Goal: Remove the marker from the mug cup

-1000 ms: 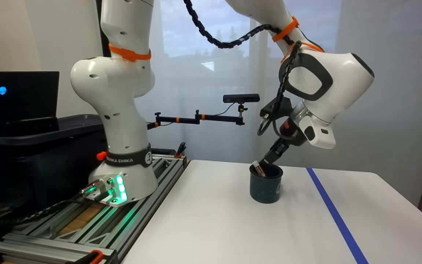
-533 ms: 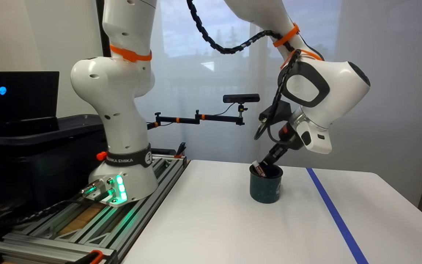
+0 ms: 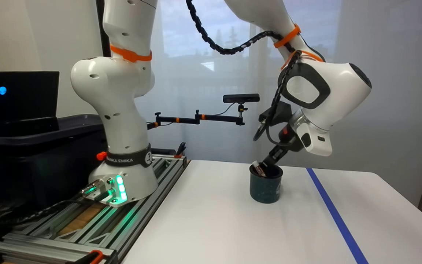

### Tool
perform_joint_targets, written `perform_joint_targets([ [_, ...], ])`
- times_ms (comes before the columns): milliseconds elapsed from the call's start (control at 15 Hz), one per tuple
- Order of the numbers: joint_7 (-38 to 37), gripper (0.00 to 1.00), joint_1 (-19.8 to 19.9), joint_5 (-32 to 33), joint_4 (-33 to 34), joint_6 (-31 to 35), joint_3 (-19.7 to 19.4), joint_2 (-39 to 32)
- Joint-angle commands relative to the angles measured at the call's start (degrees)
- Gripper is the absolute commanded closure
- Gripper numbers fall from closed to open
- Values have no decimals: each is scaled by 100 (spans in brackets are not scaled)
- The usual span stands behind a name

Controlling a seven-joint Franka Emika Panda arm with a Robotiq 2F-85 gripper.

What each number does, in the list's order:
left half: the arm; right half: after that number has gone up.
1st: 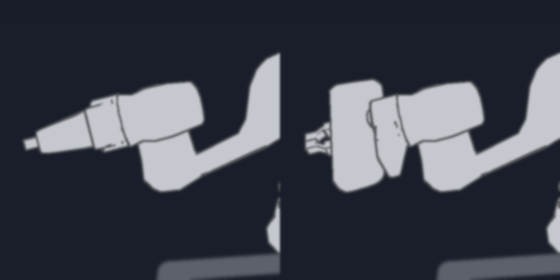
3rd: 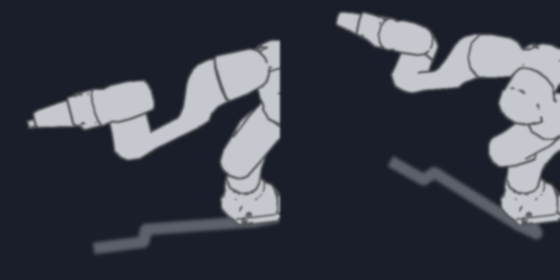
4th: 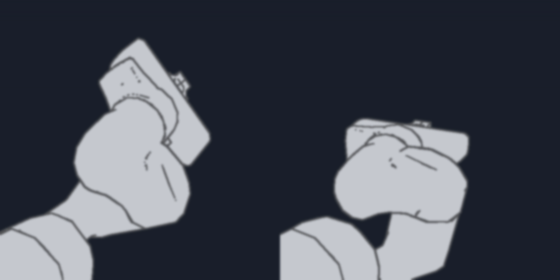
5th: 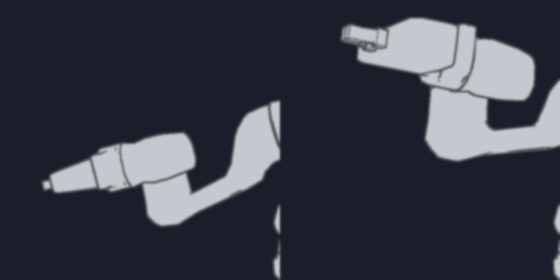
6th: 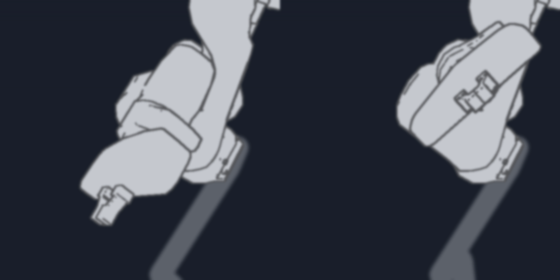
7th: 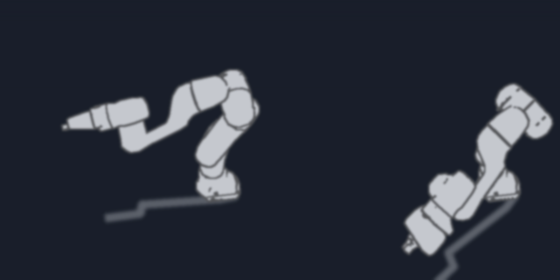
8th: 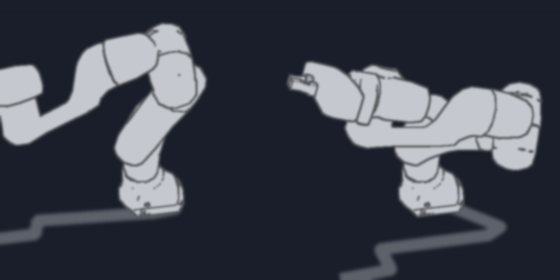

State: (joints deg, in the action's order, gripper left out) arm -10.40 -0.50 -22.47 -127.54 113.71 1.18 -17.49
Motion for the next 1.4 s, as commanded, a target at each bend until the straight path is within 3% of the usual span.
perform_joint_targets([
  [0, -70, 66, -4, -53, 8, -87, -3, -36],
  [267, -89, 67, -28, -37, 29, -84, 11, -154],
  [467, -122, 75, -47, -15, 49, -81, 21, -279],
  [533, -136, 91, -56, -1, 63, -73, 24, -329],
  [600, -120, 99, -54, -2, 83, -95, 31, -362],
  [733, -64, 95, -32, -13, 38, -176, 34, -173],
  [1200, 581, 95, 90, -55, -473, -1123, 7, 1126],
  [1333, 365, 95, 33, 88, -849, -816, -58, 1647],
])
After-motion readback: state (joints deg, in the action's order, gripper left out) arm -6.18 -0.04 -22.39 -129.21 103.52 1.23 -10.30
